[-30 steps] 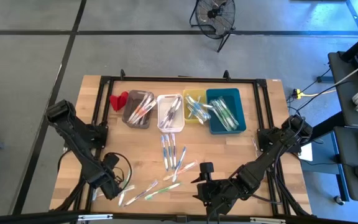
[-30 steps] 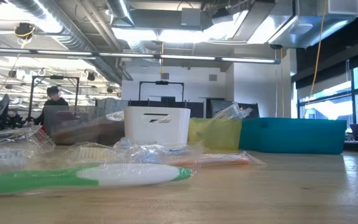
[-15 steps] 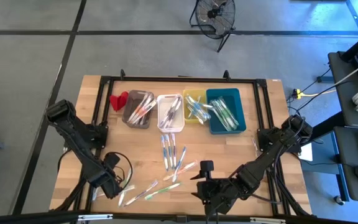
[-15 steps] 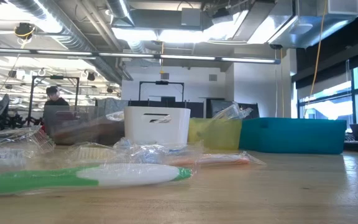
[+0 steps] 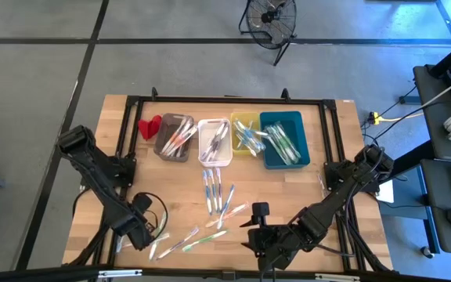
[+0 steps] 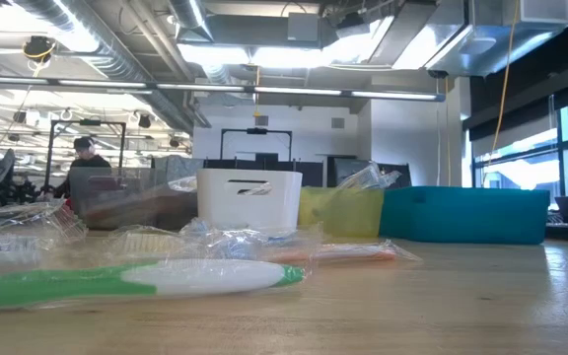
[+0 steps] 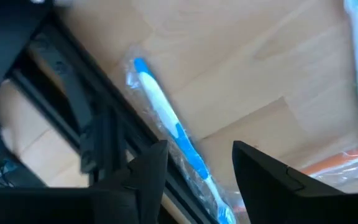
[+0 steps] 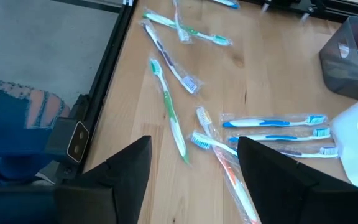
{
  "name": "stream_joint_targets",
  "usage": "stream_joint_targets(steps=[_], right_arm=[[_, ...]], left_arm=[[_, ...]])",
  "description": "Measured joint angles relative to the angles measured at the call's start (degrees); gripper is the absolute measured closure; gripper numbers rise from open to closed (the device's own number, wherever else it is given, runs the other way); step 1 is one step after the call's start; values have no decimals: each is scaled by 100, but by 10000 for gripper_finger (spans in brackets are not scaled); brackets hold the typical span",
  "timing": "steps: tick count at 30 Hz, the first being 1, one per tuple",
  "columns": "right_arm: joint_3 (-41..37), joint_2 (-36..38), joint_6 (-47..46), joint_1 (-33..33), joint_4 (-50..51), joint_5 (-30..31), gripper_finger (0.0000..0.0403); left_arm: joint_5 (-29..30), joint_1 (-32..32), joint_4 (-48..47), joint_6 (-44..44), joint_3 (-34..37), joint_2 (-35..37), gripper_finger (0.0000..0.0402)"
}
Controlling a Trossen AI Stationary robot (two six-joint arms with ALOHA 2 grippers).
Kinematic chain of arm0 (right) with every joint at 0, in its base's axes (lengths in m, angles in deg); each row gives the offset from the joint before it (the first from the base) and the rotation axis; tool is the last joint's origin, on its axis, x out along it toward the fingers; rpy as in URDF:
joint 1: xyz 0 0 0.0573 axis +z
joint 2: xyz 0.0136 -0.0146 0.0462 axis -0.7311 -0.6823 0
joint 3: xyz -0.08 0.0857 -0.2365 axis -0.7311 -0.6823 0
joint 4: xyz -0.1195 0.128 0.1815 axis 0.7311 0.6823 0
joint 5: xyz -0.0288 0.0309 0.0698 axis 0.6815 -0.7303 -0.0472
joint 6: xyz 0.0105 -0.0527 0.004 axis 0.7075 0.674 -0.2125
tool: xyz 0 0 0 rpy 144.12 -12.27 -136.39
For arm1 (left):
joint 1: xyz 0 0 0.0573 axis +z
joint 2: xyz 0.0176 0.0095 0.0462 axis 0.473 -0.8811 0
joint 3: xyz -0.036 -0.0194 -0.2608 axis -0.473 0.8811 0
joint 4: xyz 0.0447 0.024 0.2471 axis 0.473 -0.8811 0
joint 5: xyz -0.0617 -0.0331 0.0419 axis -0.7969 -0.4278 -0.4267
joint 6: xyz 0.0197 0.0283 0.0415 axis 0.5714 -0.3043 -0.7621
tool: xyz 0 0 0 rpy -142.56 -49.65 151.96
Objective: Pick & Place Toothbrushes
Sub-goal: Put the blue toothbrush into the yellow bin
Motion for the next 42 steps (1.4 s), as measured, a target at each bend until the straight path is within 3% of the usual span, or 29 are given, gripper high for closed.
stream_joint_targets(steps=[14, 31, 42], right_arm=[[0, 0, -17, 0, -2, -2, 183], [0, 0, -20, 0, -2, -2, 150], [0, 0, -15, 0, -2, -2, 134]], left_arm=[[-666, 143, 665, -2, 907, -7, 235], [-773, 145, 1869, -2, 1617, 21, 240], [-749, 145, 2039, 92, 1683, 17, 243]])
